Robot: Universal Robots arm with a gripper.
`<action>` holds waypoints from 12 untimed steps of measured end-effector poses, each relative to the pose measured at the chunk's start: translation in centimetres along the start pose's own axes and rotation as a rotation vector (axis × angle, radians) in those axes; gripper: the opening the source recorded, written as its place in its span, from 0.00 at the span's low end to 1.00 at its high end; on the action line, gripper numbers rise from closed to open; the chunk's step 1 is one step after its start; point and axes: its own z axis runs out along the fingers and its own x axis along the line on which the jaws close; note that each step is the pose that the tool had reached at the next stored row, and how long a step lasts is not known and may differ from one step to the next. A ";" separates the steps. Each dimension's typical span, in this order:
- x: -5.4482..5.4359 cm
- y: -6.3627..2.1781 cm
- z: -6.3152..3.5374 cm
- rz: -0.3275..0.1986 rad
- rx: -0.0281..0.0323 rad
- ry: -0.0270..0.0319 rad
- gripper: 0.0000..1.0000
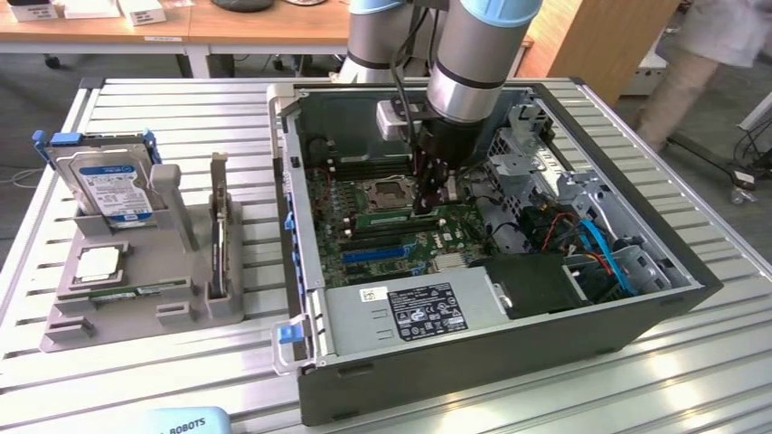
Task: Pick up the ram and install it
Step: 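Insert the ram into the slot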
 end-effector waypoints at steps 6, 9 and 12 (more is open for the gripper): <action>-0.2 0.01 0.07 0.000 0.0001 -0.0002 0.11; -0.2 0.02 0.12 0.000 0.0002 -0.0003 0.11; -0.2 0.04 0.17 0.000 0.0000 -0.0001 0.11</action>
